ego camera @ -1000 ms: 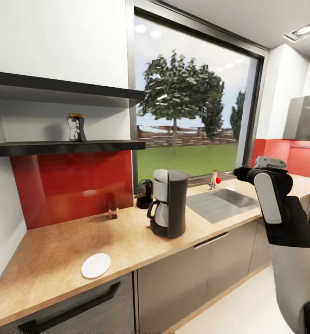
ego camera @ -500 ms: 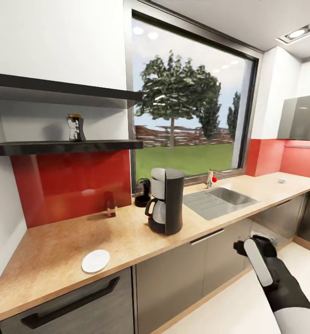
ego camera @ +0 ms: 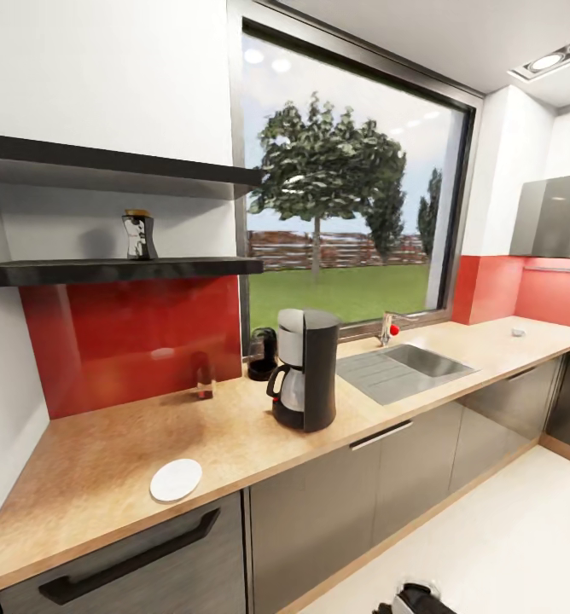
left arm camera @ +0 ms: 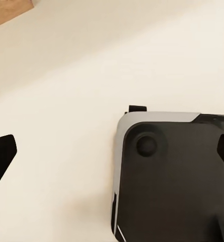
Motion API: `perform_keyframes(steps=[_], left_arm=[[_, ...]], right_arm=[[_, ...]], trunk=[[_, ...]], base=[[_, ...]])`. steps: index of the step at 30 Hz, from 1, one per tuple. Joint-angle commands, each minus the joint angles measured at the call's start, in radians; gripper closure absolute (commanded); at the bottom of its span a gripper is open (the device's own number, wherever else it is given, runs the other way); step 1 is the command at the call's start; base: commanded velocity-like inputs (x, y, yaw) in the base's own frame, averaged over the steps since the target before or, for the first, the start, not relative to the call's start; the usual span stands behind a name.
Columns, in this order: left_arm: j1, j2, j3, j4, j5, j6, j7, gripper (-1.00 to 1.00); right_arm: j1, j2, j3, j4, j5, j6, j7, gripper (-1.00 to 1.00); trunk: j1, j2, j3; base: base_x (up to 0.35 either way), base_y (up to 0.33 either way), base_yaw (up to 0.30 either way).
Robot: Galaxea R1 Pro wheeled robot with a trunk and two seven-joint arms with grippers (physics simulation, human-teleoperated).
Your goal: Set up a coffee station on the kitchen countertop: keep the coffee maker on the countertop, move the bottle of coffee from the kitchen shelf to the counter next to the coffee maker, place a paper coffee filter on top of the coffee maker, put the saucer next to the coffee maker with the coffee cup on the saucer, and place the electric kettle next to the coffee maker.
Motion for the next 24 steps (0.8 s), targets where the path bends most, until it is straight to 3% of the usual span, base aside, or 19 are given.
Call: perform_keyframes(steps=[1,3,5,6,8,13,16,24], left_arm=[[0.0,0.0,0.003,0.001,0.001,-0.004,0.001,-1.0],[0.0,-0.001,0.003,0.001,0.001,-0.004,0.001,-1.0],[0.0,-0.002,0.003,0.001,0.001,-0.004,0.002,-1.0],[0.001,-0.002,0.004,0.001,0.001,-0.004,0.003,-1.0],[0.0,0.0,0.005,0.001,0.001,-0.004,0.004,-1.0],[0.001,0.002,0.009,0.002,0.003,-0.006,0.006,-1.0],[0.001,0.003,0.013,0.003,0.01,-0.008,0.007,-1.0],[0.001,-0.005,0.014,0.003,0.012,-0.008,0.007,-1.0]], right_arm=[[0.0,0.01,0.02,0.04,-0.007,-0.015,0.024,-1.0],[0.008,0.021,0.029,0.079,-0.002,-0.038,0.043,-1.0],[0.02,0.026,0.032,0.101,0.051,-0.122,0.054,-1.0],[0.023,0.028,0.033,0.108,0.127,-0.206,0.057,-1.0],[0.029,0.029,0.033,0.111,0.159,-0.238,0.058,-1.0],[0.038,0.03,0.031,0.113,0.171,-0.251,0.055,-1.0],[0.066,0.047,0.032,0.113,0.176,-0.254,0.058,-1.0],[0.07,0.048,0.03,0.11,0.175,-0.254,0.055,-1.0]], trunk=[[0.0,-0.001,0.0],[0.0,-0.001,0.0],[0.0,-0.001,0.0],[0.0,-0.001,0.0],[0.0,-0.001,0.0],[0.0,-0.001,0.0],[0.0,-0.001,0.0],[0.0,-0.001,0.0]], base=[[0.0,0.0,0.0],[0.0,0.0,0.0],[0.0,0.0,0.0],[0.0,0.0,0.0],[0.0,0.0,0.0],[0.0,0.0,0.0],[0.0,0.0,0.0],[0.093,-0.251,0.206]])
